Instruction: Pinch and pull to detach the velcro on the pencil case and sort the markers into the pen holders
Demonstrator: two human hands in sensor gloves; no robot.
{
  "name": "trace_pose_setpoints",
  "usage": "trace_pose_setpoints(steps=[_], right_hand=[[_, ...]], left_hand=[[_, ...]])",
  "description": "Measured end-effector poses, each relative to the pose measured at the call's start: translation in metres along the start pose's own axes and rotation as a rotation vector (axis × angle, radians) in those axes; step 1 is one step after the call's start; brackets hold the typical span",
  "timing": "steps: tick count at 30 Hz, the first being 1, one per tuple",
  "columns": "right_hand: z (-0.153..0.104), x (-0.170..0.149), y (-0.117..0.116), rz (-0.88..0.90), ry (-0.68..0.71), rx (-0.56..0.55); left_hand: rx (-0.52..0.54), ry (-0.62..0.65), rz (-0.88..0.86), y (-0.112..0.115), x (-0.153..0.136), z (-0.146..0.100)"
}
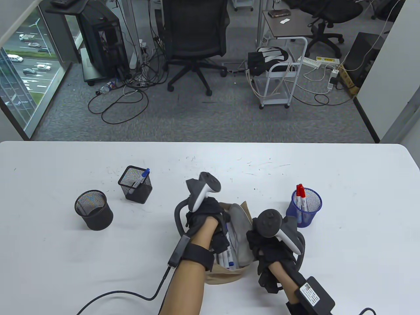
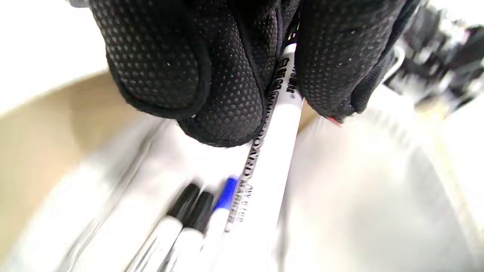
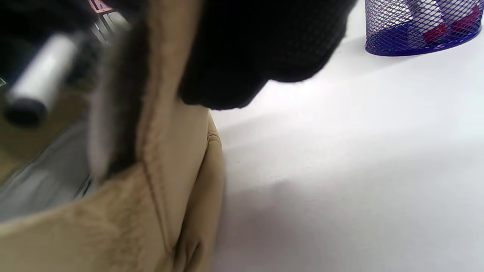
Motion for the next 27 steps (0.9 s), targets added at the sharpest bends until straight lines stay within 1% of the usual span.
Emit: trace_pose_setpoints(steps=[1, 2, 4, 5, 7, 10, 11, 12, 14, 18, 21, 27], right_hand=[[0.0, 0.0, 0.0, -0.001, 0.0, 0.0], [0.0, 0.0, 0.0, -0.001, 0.0, 0.001], [0.0, 0.001, 0.0, -0.004, -0.001, -0.002], [-0.001, 0.001, 0.0, -0.006, -0.001, -0.003], [-0.001, 0.001, 0.0, -0.011, 0.0, -0.007], [-0.001, 0.002, 0.0, -0.012, 0.001, -0.01], [-0.001, 0.002, 0.0, -0.012, 0.001, -0.01], [-0.001, 0.002, 0.0, -0.013, 0.0, -0.01], [-0.001, 0.002, 0.0, -0.014, -0.001, -0.012], [-0.001, 0.003, -0.001, -0.022, -0.001, -0.013], [-0.002, 0.004, -0.001, -0.026, -0.001, -0.017], [-0.003, 0.006, -0.002, -0.039, 0.001, -0.027]], left_hand=[[0.042, 0.006, -0.042, -0.022, -0.007, -0.005], [0.076, 0.018, -0.072, -0.036, -0.012, -0.008], [0.157, 0.02, -0.165, -0.074, -0.033, -0.016], [0.183, 0.022, -0.19, -0.086, -0.041, -0.018], [0.26, 0.025, -0.255, -0.12, -0.07, -0.022], [0.363, -0.031, -0.332, -0.154, -0.11, -0.025], [0.418, -0.069, -0.354, -0.167, -0.129, -0.025], [0.445, -0.082, -0.364, -0.174, -0.139, -0.025], [0.518, -0.126, -0.396, -0.194, -0.171, -0.023], [0.597, -0.186, -0.453, -0.215, -0.216, -0.014], [0.614, -0.238, -0.482, -0.222, -0.242, -0.001], [0.568, -0.272, -0.481, -0.216, -0.263, 0.033]])
Point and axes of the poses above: the tracker on the back of each hand, its own x axis roughly to the thumb side, its own z axis roughly from the wrist to the fingertips, y = z × x, the point moved 5 cm from there along z, roughly from the wrist to the fingertips, and after that the axes turned 12 degrees about -y, right-handed, at the moved point
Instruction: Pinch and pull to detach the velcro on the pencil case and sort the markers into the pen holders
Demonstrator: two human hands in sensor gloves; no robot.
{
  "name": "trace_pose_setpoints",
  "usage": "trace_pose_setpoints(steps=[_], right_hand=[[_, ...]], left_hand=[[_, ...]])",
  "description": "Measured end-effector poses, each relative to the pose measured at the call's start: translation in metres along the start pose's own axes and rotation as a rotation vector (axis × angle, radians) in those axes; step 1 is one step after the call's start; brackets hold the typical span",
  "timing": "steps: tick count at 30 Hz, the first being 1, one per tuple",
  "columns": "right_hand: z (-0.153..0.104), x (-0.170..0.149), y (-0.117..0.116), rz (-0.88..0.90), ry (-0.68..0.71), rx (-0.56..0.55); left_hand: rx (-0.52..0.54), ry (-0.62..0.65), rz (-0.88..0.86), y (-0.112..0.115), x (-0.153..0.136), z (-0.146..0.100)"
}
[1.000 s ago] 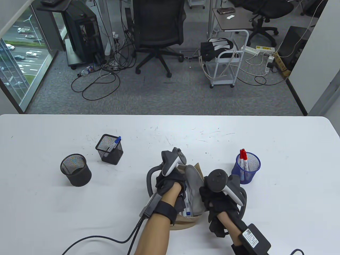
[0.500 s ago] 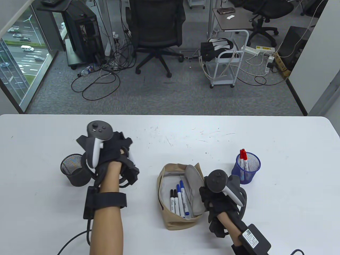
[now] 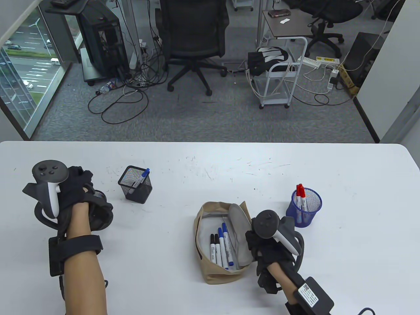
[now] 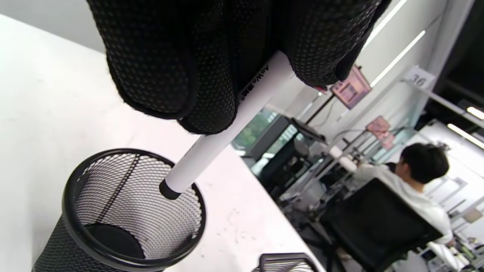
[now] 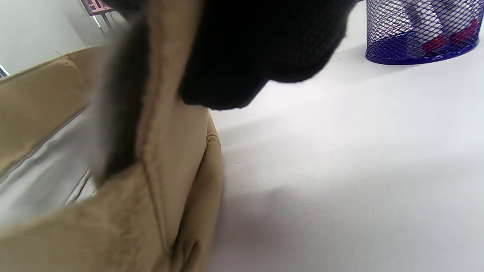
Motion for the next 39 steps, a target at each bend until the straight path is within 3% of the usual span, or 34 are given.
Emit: trace_pose_setpoints(steps=[4, 8, 14, 19, 26, 30, 35, 39], right_hand=[[-0.001, 0.002, -0.001, -0.012, 0.003, -0.01], [-0.001, 0.003, -0.001, -0.015, 0.003, -0.008], [-0.001, 0.002, -0.001, -0.009, -0.001, -0.005], [-0.002, 0.002, -0.001, -0.012, 0.0, -0.008], [-0.001, 0.001, -0.001, -0.009, -0.001, -0.004], [-0.001, 0.001, 0.0, -0.007, -0.001, -0.005], [-0.001, 0.0, 0.0, -0.006, -0.003, 0.0], [-0.001, 0.0, 0.0, -0.012, 0.0, -0.006]], left_hand=[[-0.025, -0.014, -0.011, 0.013, -0.008, 0.009], [-0.035, 0.024, 0.041, 0.019, 0.0, 0.0], [-0.053, 0.153, 0.149, 0.024, 0.034, -0.045], [-0.151, 0.296, 0.202, 0.05, 0.069, -0.109], [-0.412, 0.455, 0.32, 0.122, 0.103, -0.214], [-0.538, 0.481, 0.426, 0.17, 0.107, -0.254], [-0.615, 0.452, 0.56, 0.232, 0.096, -0.279], [-0.611, 0.376, 0.728, 0.273, 0.081, -0.279]])
Point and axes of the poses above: the tracker on the back of each hand, its own x axis roughly to the thumb side, its own z axis roughly from the wrist to the fingertips, y = z × x, the point moved 5 cm from there along z, roughly from the wrist to the fingertips, and after that the axes turned 12 degrees about -y, right-handed, at the moved point
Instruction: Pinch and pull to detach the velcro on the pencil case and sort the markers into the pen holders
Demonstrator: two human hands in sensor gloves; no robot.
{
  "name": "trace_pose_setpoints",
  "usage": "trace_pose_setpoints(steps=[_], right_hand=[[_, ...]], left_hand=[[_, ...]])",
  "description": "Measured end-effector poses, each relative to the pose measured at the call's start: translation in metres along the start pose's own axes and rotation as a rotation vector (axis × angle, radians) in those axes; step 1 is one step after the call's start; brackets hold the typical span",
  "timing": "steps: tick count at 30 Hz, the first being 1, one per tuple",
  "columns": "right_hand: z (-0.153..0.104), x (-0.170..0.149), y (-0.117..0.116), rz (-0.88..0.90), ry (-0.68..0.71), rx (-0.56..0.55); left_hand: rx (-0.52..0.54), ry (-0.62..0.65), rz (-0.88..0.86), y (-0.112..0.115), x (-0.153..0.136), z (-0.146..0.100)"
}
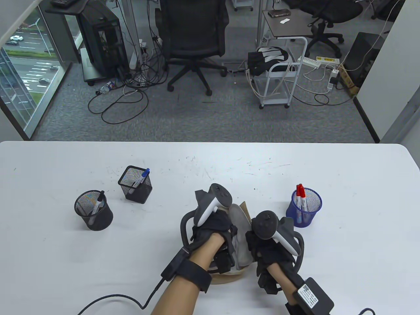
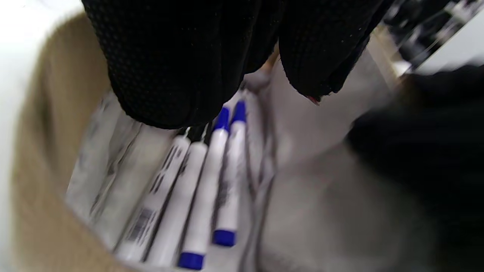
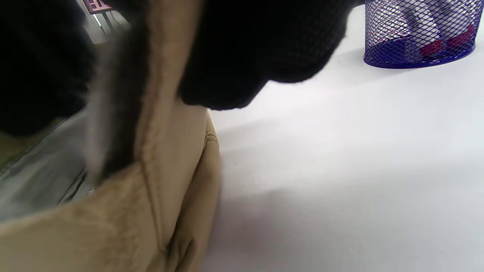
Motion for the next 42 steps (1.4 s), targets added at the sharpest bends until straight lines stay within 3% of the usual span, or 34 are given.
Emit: trace_pose_setpoints(steps=[8, 12, 14, 29, 33, 36, 37, 42], right_hand=[[0.0, 0.0, 0.0, 0.0, 0.001, 0.004], [0.0, 0.0, 0.0, -0.002, 0.001, 0.002], [0.0, 0.0, 0.0, -0.004, 0.001, 0.002], [0.0, 0.001, 0.0, -0.005, -0.002, 0.001], [-0.001, 0.001, 0.0, -0.002, -0.003, 0.001], [0.0, 0.0, 0.0, -0.001, -0.004, 0.0], [0.0, 0.0, 0.0, -0.002, -0.004, 0.001], [0.0, 0.0, 0.0, -0.003, -0.005, 0.001]], left_hand=[[-0.061, -0.214, 0.182, 0.033, -0.004, 0.047], [0.021, -0.257, 0.242, 0.03, 0.0, 0.052], [0.054, -0.27, 0.282, 0.031, 0.002, 0.055], [-0.018, -0.199, 0.141, 0.032, -0.011, 0.06], [-0.008, -0.085, -0.044, 0.017, -0.014, 0.053], [-0.033, 0.062, -0.181, -0.006, -0.013, 0.04], [-0.021, 0.165, -0.193, -0.018, -0.01, 0.033], [0.17, 0.251, -0.149, -0.068, -0.032, 0.01]])
Point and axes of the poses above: the tracker on the back of each hand, its own x axis roughly to the thumb side, its own z axis roughly from the wrist to the fingertips, y = z × x, the point moved 5 cm from there along z, roughly from the wrist to the fingertips, and after that the axes turned 12 degrees about -y, right-handed, at the moved point
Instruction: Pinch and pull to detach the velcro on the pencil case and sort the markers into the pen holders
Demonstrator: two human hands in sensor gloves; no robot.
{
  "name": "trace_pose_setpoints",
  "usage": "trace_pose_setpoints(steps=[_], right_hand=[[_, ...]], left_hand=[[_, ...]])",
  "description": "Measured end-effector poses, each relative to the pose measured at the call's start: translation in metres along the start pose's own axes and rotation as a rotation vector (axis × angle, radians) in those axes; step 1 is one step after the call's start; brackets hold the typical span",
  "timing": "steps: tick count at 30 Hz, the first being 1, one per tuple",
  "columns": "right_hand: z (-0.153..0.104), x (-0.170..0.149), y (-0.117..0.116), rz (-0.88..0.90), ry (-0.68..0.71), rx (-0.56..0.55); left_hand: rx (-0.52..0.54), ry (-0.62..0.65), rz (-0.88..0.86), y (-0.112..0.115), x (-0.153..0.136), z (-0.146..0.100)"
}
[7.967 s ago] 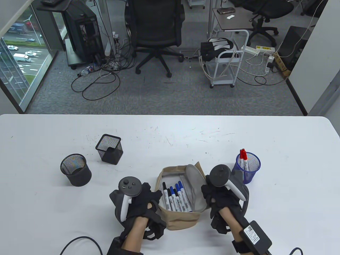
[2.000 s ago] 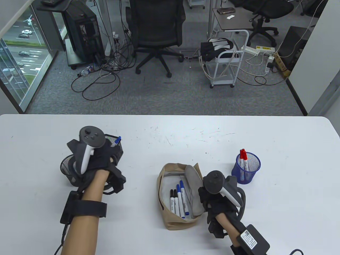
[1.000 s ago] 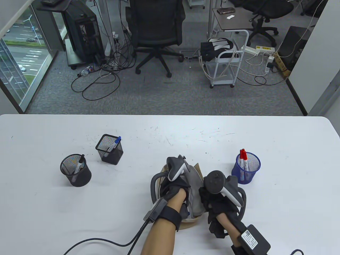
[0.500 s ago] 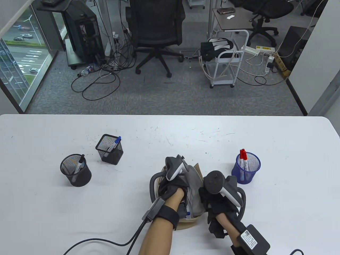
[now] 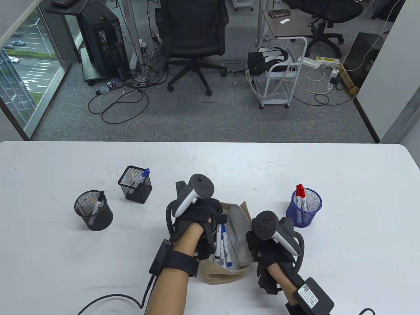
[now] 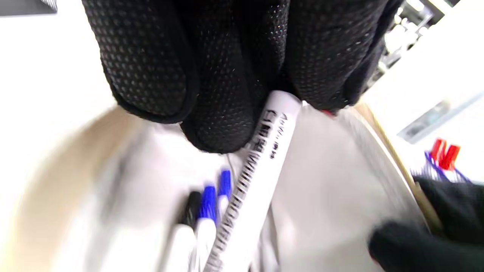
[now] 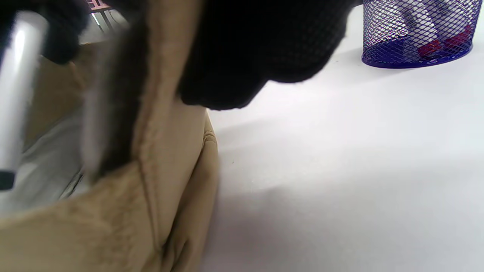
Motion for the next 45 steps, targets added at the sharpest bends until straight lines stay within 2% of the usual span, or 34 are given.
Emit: trace_pose_setpoints(steps=[4, 7, 10, 12, 17, 21, 24, 27, 34, 38, 40, 45], right_hand=[[0.0, 0.0, 0.0, -0.004, 0.002, -0.004], [0.0, 0.0, 0.0, -0.005, 0.002, -0.005], [0.0, 0.0, 0.0, -0.005, 0.002, -0.005], [0.0, 0.0, 0.0, -0.005, 0.002, -0.006], [-0.001, 0.001, 0.0, -0.008, 0.003, -0.008], [0.0, 0.0, 0.0, -0.005, 0.003, -0.003], [0.0, 0.0, -0.001, -0.004, 0.003, -0.003], [-0.001, 0.001, -0.001, -0.009, 0.004, -0.007], [-0.001, 0.002, -0.001, -0.016, 0.006, -0.013], [-0.001, 0.002, -0.001, -0.015, 0.006, -0.012], [-0.001, 0.002, -0.001, -0.016, 0.007, -0.014], [-0.001, 0.002, -0.002, -0.017, 0.008, -0.016]], left_hand=[[0.144, 0.006, -0.17, -0.05, -0.031, -0.013], [0.236, -0.033, -0.23, -0.082, -0.056, -0.023], [0.385, -0.082, -0.28, -0.117, -0.083, -0.034], [0.458, -0.17, -0.297, -0.138, -0.106, -0.041], [0.595, -0.383, -0.227, -0.168, -0.158, -0.046], [0.629, -0.521, -0.24, -0.178, -0.198, -0.04], [0.661, -0.579, -0.245, -0.184, -0.217, -0.038], [0.708, -0.63, -0.186, -0.191, -0.228, -0.036], [0.667, -0.66, -0.223, -0.187, -0.25, -0.024], [0.634, -0.627, -0.225, -0.186, -0.238, -0.025], [0.612, -0.585, -0.223, -0.185, -0.224, -0.026], [0.524, -0.469, -0.204, -0.17, -0.168, -0.028]])
Point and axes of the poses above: the tracker on the back of each hand, its own x axis roughly to the thumb side, its own z axis roughly from the wrist to the fingertips, y = z × x, the point moved 5 cm from there along z, roughly from the wrist to the fingertips, and after that the axes turned 12 degrees about -y, right-handed, at the moved point
